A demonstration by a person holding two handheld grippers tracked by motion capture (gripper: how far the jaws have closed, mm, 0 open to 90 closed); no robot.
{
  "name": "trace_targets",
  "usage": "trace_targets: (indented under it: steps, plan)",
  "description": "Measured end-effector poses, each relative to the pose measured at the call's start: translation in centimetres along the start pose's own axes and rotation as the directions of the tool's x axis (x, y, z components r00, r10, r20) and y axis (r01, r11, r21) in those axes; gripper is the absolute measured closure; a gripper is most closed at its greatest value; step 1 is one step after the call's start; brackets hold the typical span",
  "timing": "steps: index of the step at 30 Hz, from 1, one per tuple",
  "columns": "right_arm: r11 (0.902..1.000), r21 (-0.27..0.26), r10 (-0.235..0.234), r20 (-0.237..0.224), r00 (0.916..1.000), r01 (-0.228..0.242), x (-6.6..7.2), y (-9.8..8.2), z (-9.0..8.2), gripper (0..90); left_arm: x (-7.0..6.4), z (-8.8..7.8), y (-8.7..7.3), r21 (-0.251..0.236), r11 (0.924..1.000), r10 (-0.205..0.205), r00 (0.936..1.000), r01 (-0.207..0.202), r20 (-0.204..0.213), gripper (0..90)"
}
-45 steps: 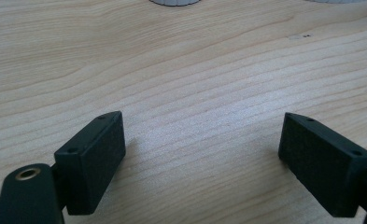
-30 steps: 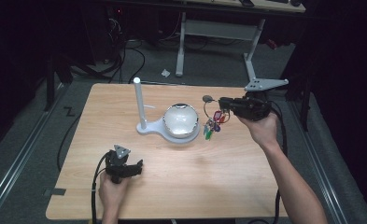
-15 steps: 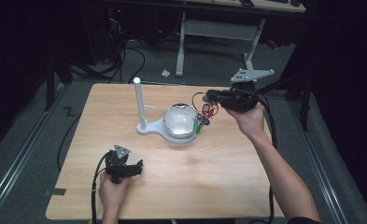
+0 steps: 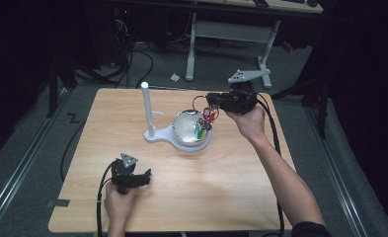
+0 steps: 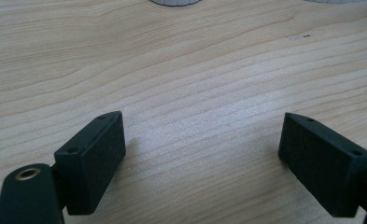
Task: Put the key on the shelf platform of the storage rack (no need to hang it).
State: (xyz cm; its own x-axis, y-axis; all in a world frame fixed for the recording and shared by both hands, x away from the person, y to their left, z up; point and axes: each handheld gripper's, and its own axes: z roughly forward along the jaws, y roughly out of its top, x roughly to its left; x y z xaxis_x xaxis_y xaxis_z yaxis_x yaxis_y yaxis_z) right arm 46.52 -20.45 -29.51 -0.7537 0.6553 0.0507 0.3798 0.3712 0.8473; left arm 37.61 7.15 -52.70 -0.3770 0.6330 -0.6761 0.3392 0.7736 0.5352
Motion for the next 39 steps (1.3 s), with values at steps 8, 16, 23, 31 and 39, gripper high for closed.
trace_targets:
  steps: [8, 16, 23, 31, 39]
  plan:
    - [0.9997, 0.017, 0.02, 0.002, 0.9998, -0.02, -0.3, -0.2, 2.0, 83.3, 0.1, 0.0, 0.0, -0.005, 0.9998, 0.018, 0.9998, -0.018, 0.007, 15.1]
    - [0.9988, 0.044, 0.019, -0.002, 0.9998, -0.019, -0.3, -0.6, 3.8, 83.3, 0.1, 0.1, 0.0, -0.007, 0.9998, 0.018, 0.9998, -0.018, 0.006, 15.1]
    - [0.9965, 0.083, 0.006, -0.007, 1.0, -0.005, 0.1, -1.0, 5.4, 83.3, 0.2, 0.1, 0.1, -0.006, 0.9996, 0.026, 0.9996, -0.026, 0.01, 15.1]
    - [0.9946, 0.103, 0.015, -0.024, 0.9996, -0.012, 0.3, -1.6, 6.6, 83.3, 0.1, 0.0, 0.0, -0.005, 0.9998, 0.017, 0.9998, -0.017, 0.007, 15.1]
    - [0.9926, 0.121, 0.018, -0.043, 0.9989, -0.012, 0.7, -2.3, 7.7, 83.3, 0.1, 0.0, 0.0, -0.002, 1.0, 0.007, 1.0, -0.007, 0.005, 15.1]
